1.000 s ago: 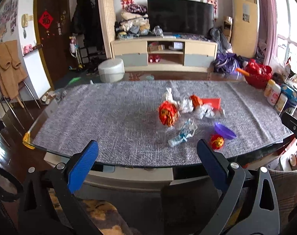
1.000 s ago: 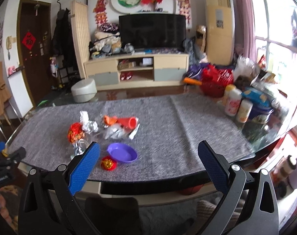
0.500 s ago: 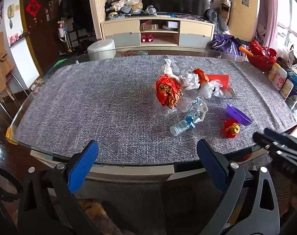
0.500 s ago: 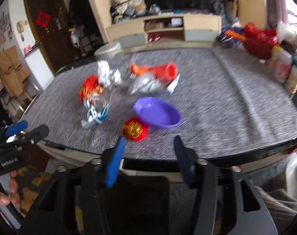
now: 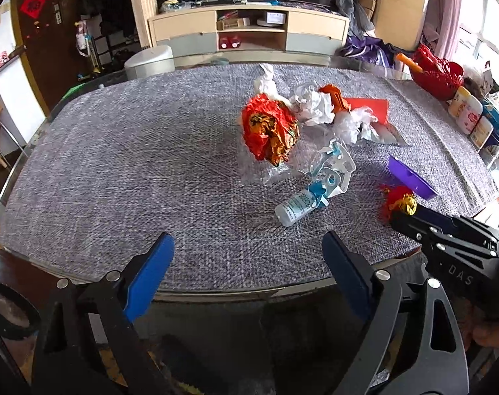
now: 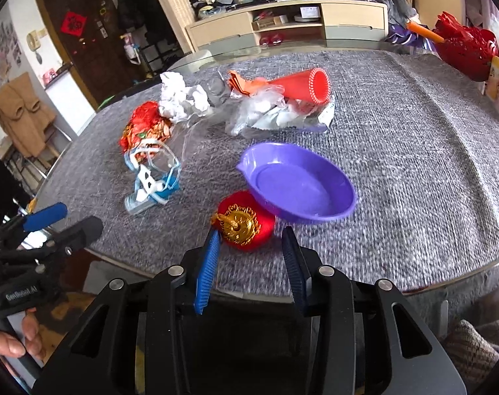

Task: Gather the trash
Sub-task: 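Grasp the blue-capped bottle with the left tool while the right tool grasps the red lantern ornament, then carry both items down into the black bin and open both tools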

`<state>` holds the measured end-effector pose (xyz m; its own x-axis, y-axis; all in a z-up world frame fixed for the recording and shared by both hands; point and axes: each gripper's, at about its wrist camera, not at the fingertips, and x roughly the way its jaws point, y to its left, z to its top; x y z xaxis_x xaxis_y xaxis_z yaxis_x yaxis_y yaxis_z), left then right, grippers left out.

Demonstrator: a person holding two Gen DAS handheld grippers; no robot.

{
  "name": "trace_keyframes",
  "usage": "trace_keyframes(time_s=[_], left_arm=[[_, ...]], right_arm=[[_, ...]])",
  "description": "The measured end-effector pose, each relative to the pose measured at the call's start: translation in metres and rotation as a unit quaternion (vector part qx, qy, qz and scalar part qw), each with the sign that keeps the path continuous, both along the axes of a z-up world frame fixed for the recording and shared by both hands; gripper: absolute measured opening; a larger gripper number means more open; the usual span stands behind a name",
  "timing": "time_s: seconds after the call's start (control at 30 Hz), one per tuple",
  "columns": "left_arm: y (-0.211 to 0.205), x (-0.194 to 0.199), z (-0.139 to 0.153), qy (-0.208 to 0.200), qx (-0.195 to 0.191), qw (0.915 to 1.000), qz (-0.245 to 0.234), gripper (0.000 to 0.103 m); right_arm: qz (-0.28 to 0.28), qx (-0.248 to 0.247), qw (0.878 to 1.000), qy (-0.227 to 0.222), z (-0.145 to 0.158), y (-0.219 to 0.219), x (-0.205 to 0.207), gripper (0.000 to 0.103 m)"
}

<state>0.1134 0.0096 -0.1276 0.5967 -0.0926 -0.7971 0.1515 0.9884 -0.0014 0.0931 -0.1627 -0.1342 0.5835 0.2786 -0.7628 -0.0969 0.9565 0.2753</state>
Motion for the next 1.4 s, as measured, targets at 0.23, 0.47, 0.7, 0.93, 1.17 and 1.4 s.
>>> trace_keyframes(time_s=[0.23,0.47,0.7,0.93,1.17,1.4], left_arm=[[-0.01,0.02,-0.014,0.018,-0.011,0.9996,-0.019,0.074],[-0.021,0.033,-0.029,0.027,-0.014,0.9987,-0.042,0.059],[-0.027,0.036,-0.027,0.021,-0.016,0.9976,-0.063,0.031],[-0.03,0.021,-0.025,0.029,-0.027,0.9966,-0.073,0.031],[-0.028,0.003,-0.027,0.033,-0.023,0.9967,-0.07,0.031],[-0.027,-0.018,-0.027,0.026,-0.017,0.9969,-0.071,0.031]], right_arm=[[-0.001,-0.004,1.0,-0.01,0.001,-0.004,0.016,0.04],[-0.003,0.0,1.0,-0.014,-0.001,-0.012,0.023,0.036],[-0.005,0.006,1.0,-0.013,0.0,-0.011,0.022,0.036],[-0.009,0.001,1.0,-0.012,0.0,-0.015,0.011,0.036],[-0.006,-0.005,1.0,-0.01,0.001,-0.014,-0.002,0.035],[0.0,0.0,1.0,-0.012,0.0,-0.017,-0.015,0.035]])
